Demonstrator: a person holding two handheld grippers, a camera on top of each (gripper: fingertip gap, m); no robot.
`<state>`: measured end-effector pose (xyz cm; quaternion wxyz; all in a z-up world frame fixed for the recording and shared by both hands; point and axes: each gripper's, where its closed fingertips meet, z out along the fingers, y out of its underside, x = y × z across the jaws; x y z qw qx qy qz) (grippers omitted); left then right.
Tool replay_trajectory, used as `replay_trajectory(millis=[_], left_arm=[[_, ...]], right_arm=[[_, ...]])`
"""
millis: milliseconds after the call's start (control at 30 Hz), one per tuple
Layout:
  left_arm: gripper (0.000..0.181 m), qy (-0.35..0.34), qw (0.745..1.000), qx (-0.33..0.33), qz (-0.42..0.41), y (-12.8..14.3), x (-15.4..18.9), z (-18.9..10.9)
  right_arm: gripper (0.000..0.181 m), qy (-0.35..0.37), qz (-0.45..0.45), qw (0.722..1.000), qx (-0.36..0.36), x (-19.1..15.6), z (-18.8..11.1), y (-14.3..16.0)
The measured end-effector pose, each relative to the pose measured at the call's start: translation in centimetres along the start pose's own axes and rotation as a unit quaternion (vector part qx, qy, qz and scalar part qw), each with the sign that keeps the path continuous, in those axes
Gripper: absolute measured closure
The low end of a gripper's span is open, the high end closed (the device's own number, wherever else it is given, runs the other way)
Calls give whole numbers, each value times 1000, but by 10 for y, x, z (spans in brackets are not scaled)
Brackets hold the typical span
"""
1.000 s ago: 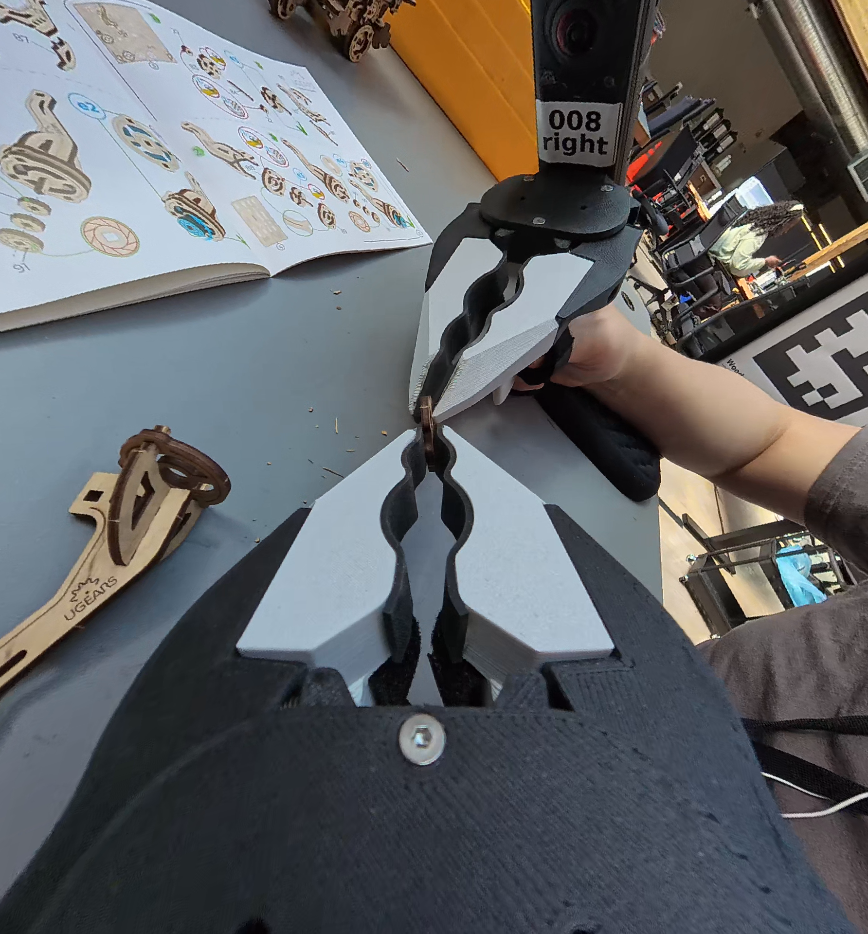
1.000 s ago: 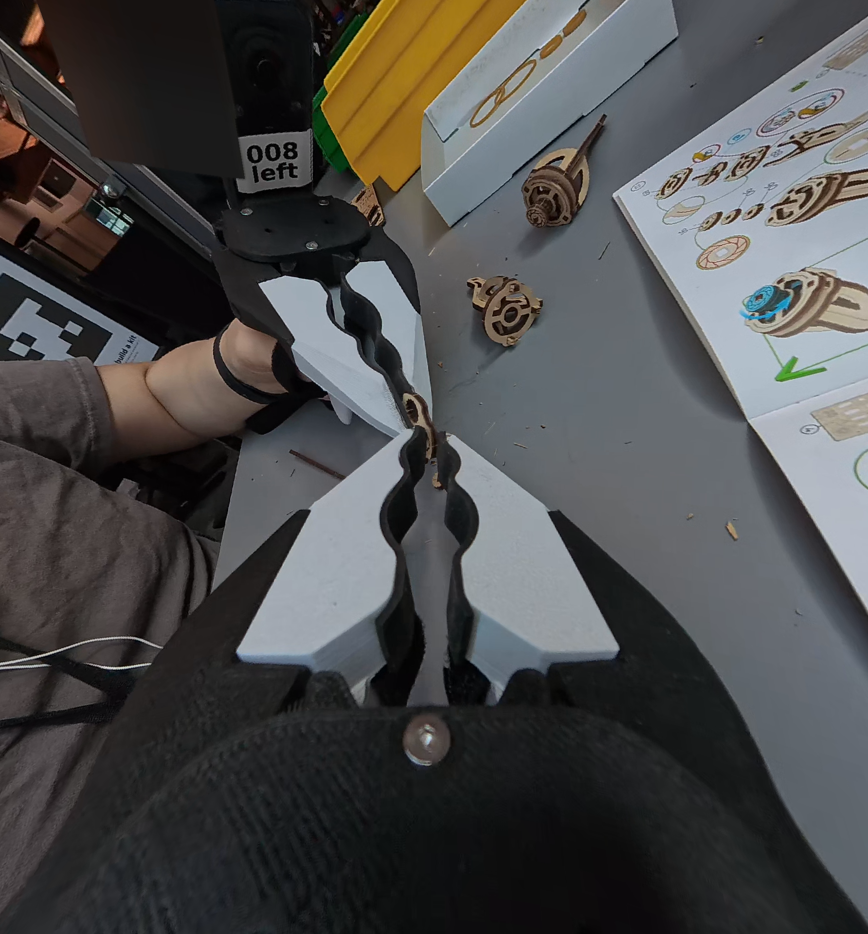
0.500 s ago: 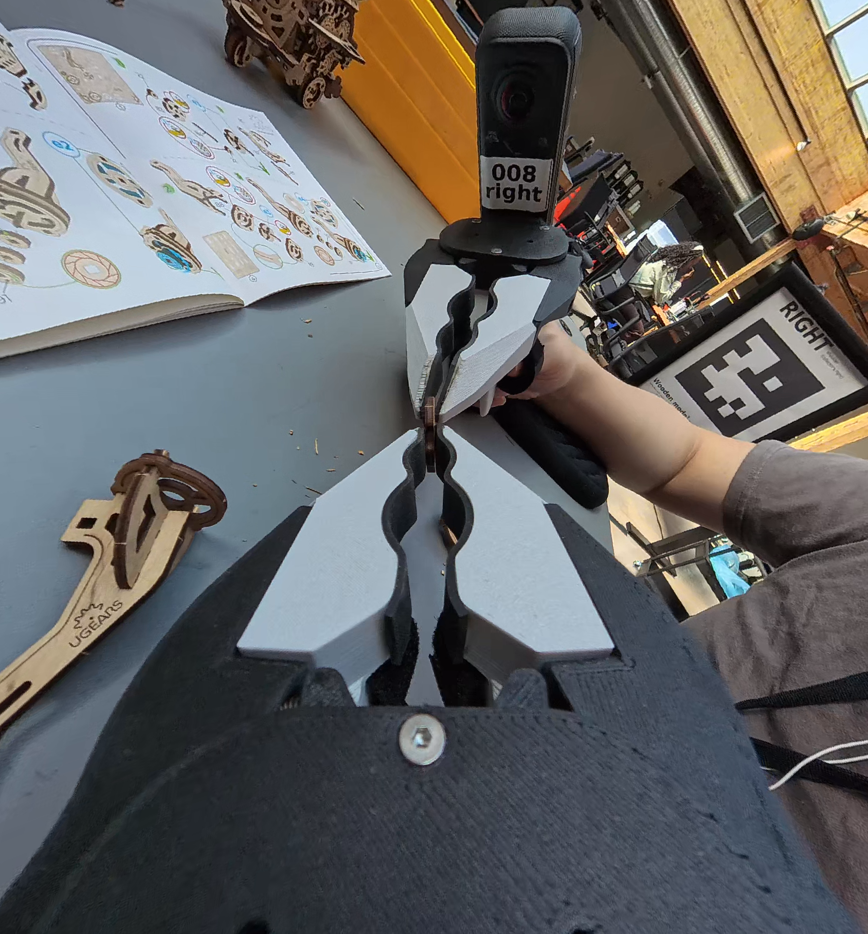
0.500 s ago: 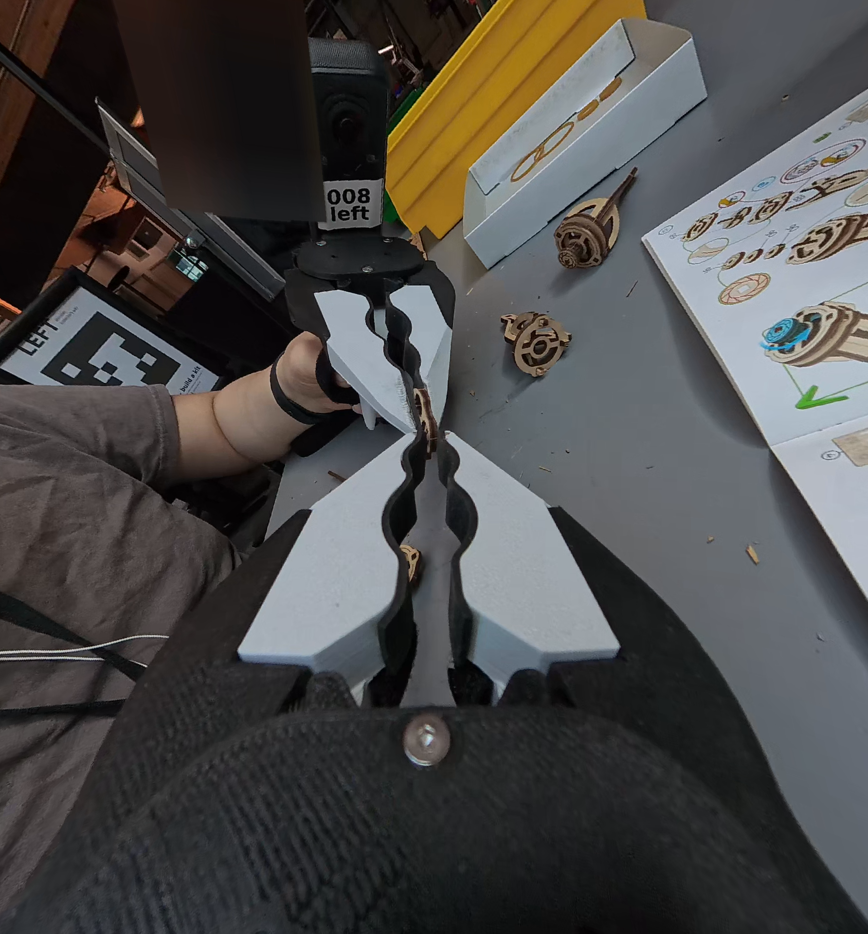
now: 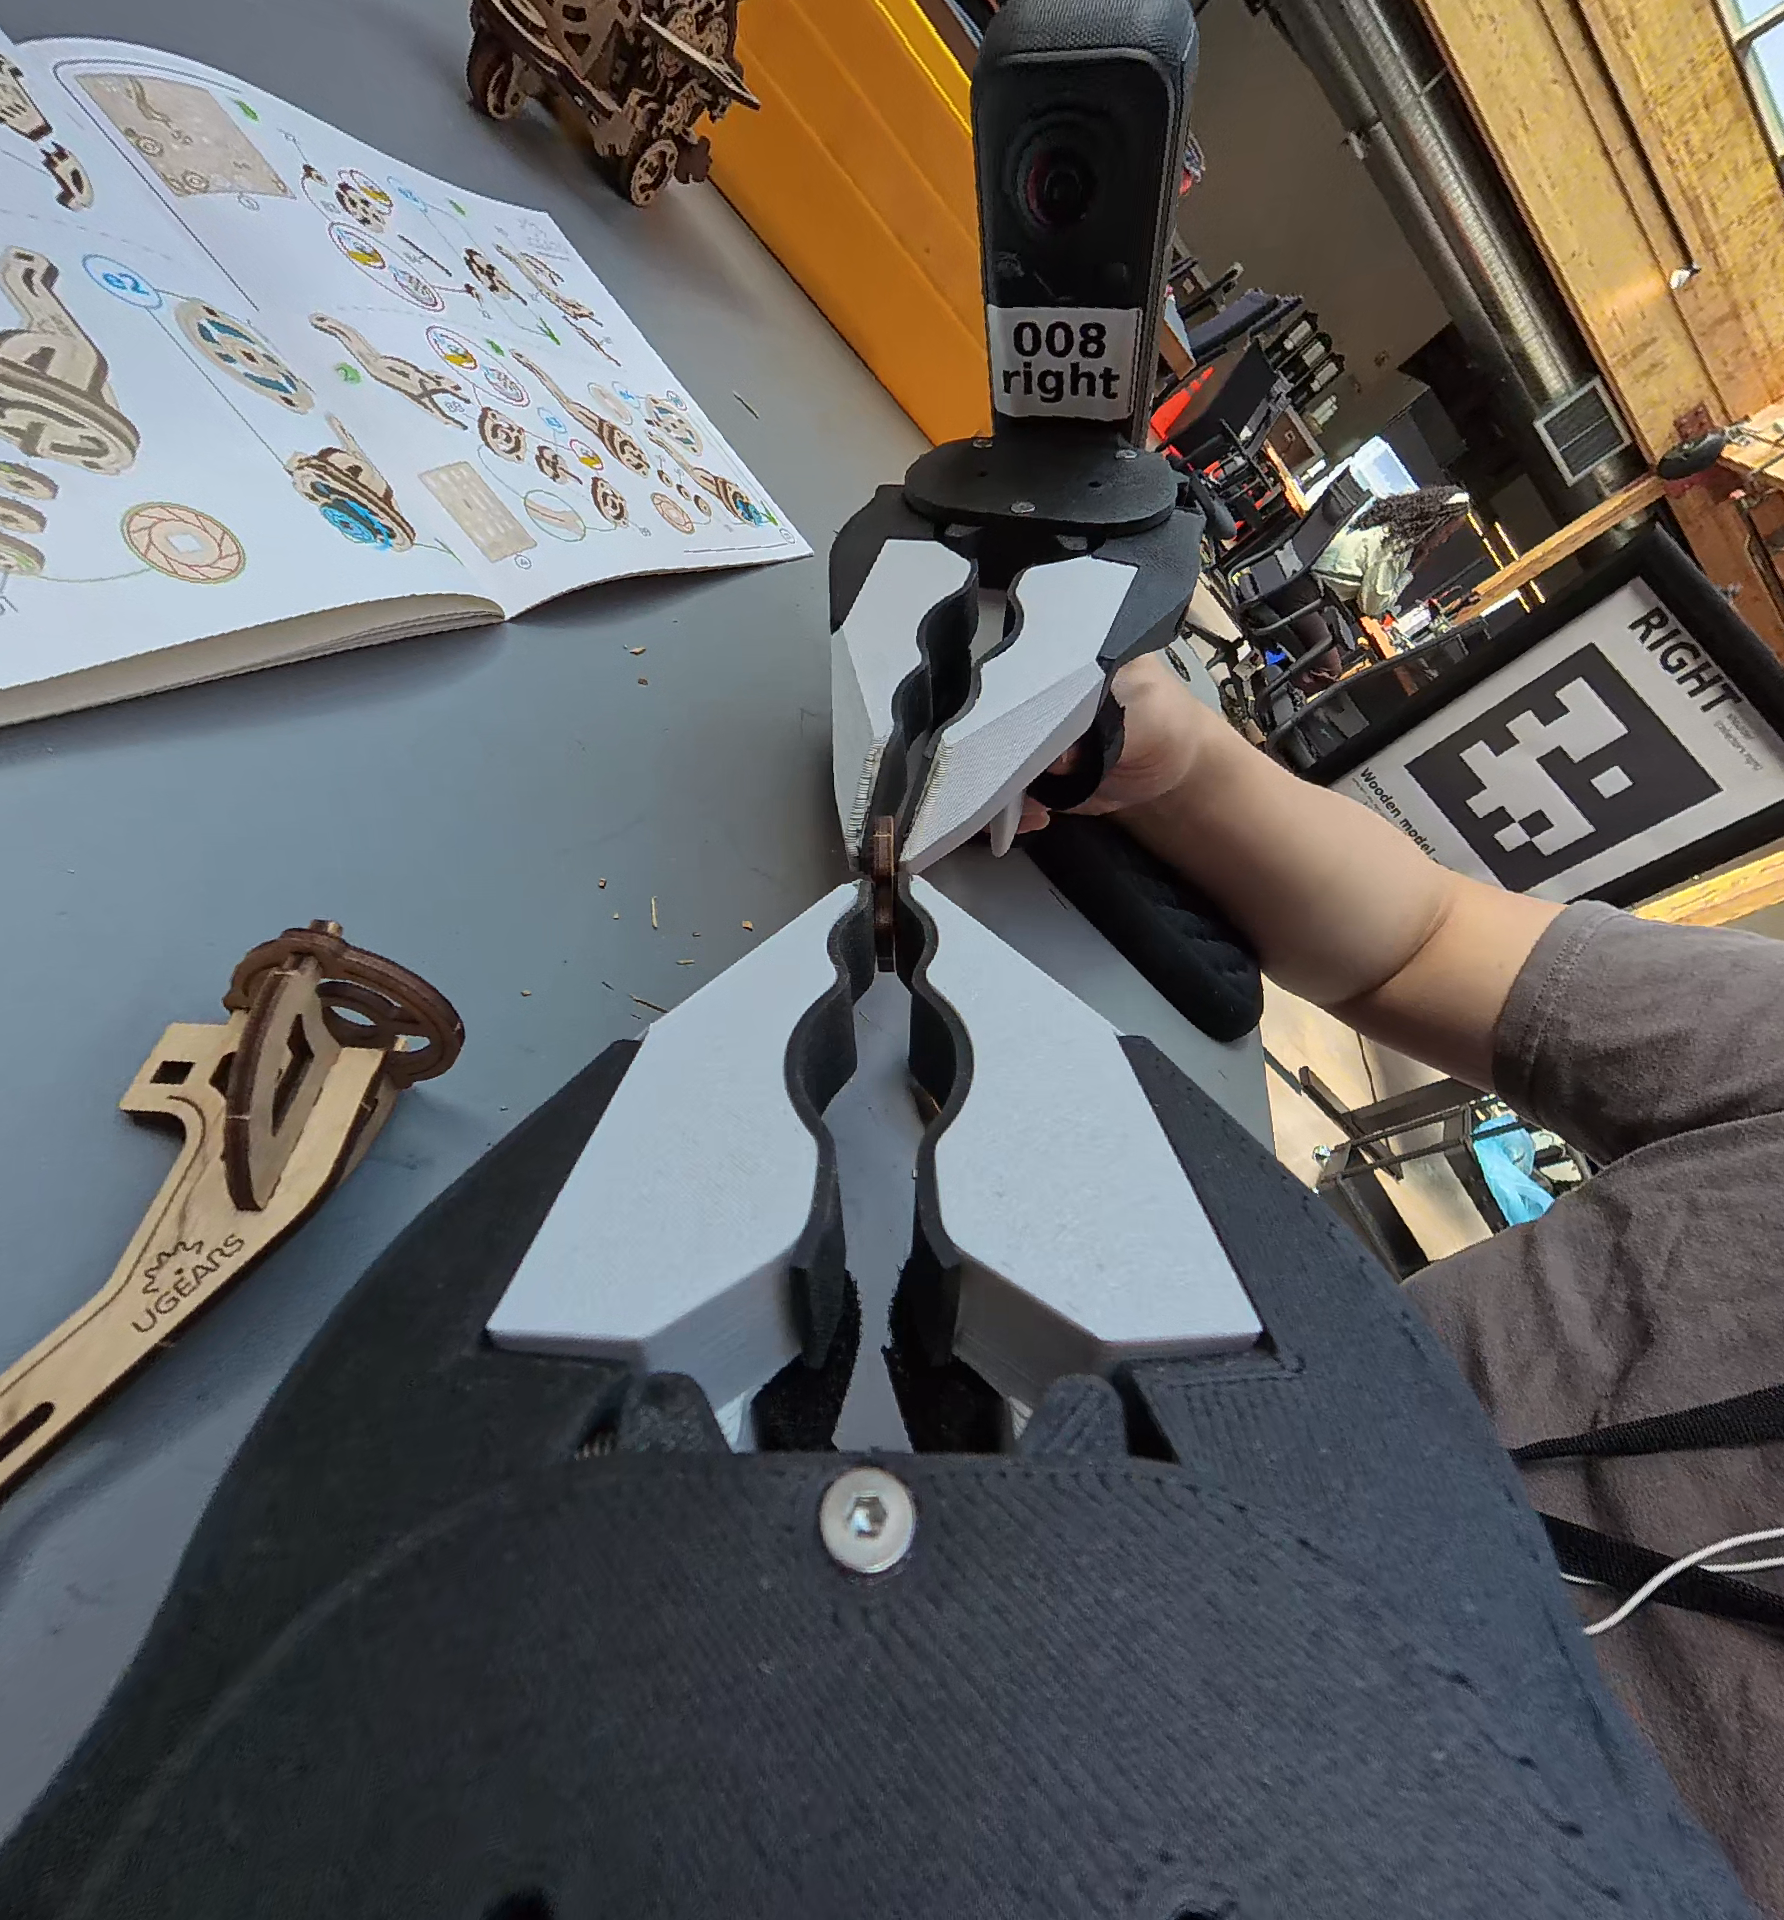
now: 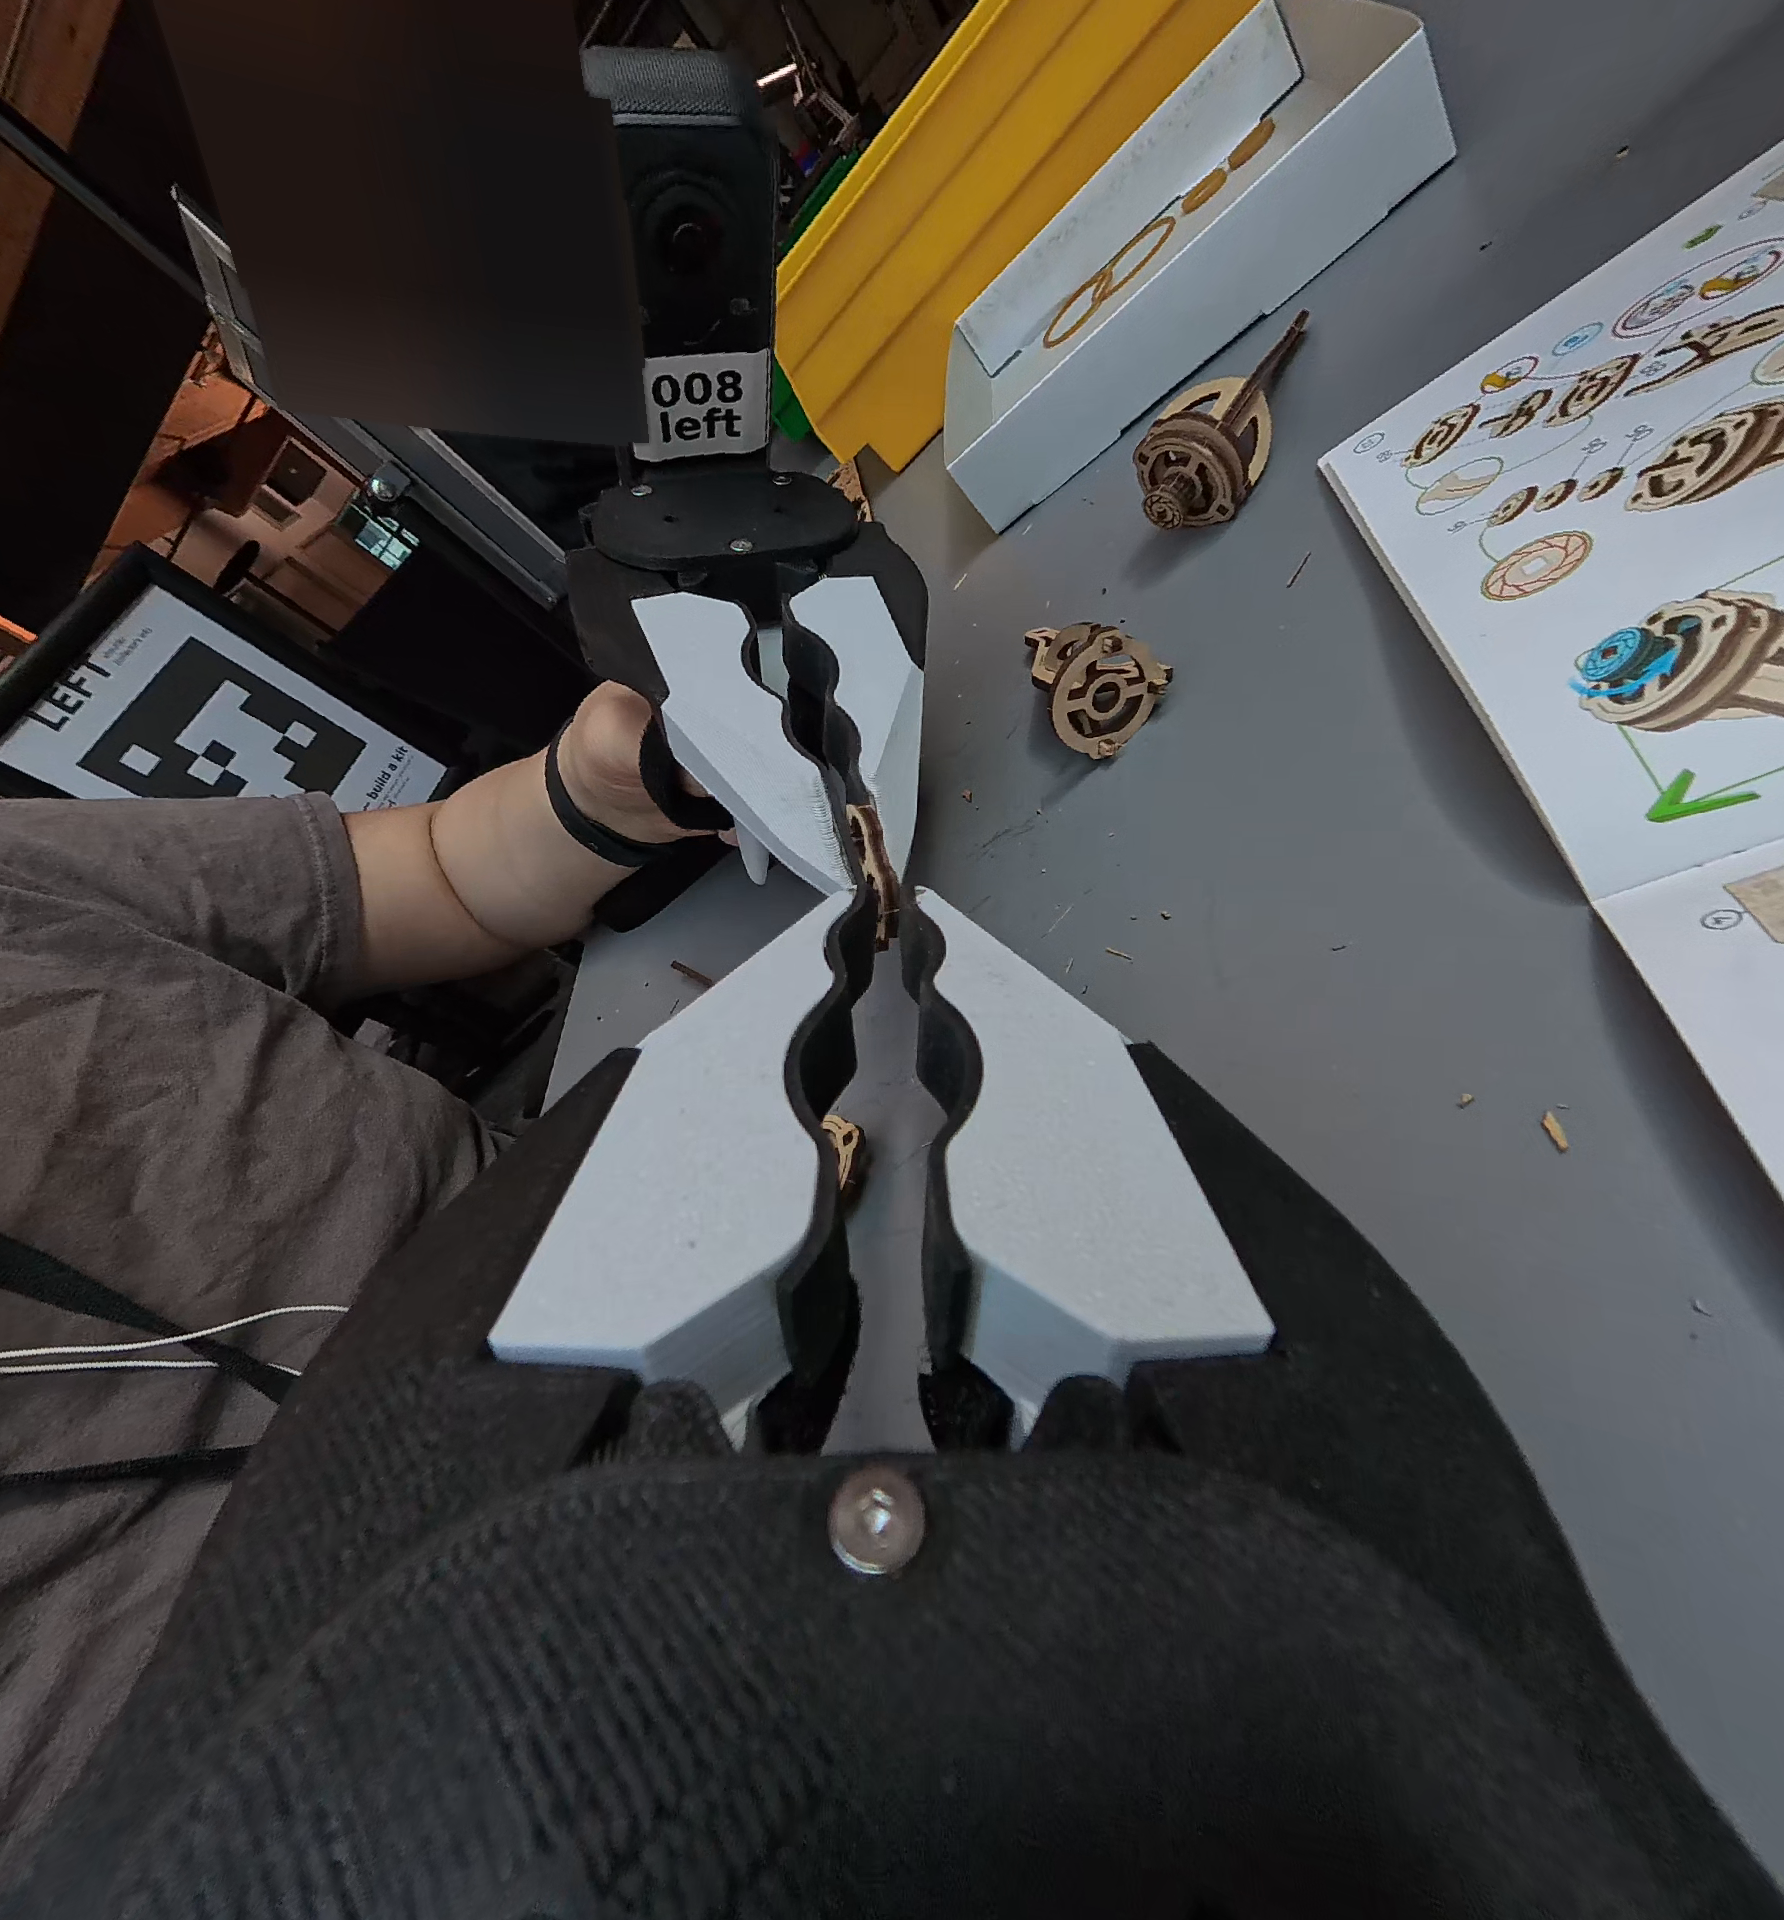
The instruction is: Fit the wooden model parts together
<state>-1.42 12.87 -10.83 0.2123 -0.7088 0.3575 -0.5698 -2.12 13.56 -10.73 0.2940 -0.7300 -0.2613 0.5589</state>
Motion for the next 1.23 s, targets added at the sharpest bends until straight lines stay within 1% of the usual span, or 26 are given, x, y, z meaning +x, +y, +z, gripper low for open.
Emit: replay_trajectory(millis=[133,300,500,600,633,667,733,767,800,867,933,1000,1067,1100,1167,1233], left_arm=[[181,-6,1000,-17,-8,6,-2,1],[181,22,998,-17,-57,8,1,1],[181,-9,998,-28,-49,14,-6,1],[181,-23,998,-36,-48,17,-10,1],[181,-23,998,-38,-47,18,-11,1],[181,-18,998,-36,-43,16,-9,1],[181,7,1000,-18,-24,9,1,-1],[181,29,999,-8,-19,4,8,-3],[181,46,999,-4,-21,2,12,-6],[181,57,998,0,-24,-1,13,-11],[181,75,996,-6,-36,0,16,-12],[181,100,994,-12,-50,2,23,-11],[181,115,992,-17,-52,3,28,-9],[181,127,990,-14,-54,2,32,-10],[181,167,983,-2,-78,-3,41,-14],[181,213,970,19,-118,-12,48,-20]], right_arm=[[179,16,-11,1000,-25,2,2,7],[179,15,-24,999,-33,1,3,9],[179,56,-55,995,-54,7,6,14],[179,97,-102,988,-68,12,8,17],[178,103,-111,986,-70,12,8,18],[178,92,-102,988,-66,10,8,17],[179,25,-55,998,-32,-1,4,8],[180,-13,-44,999,-7,-10,2,2],[179,-31,-45,998,3,-15,1,-1],[180,-18,-85,996,19,-17,-3,-9],[181,-16,-152,987,55,-31,-10,-20],[181,23,-215,973,82,-34,-17,-28],[181,51,-250,963,87,-34,-18,-31],[181,43,-248,965,77,-35,-15,-27],[181,3,-228,972,59,-43,-9,-20],[176,-12,-244,968,62,-52,-9,-21]])
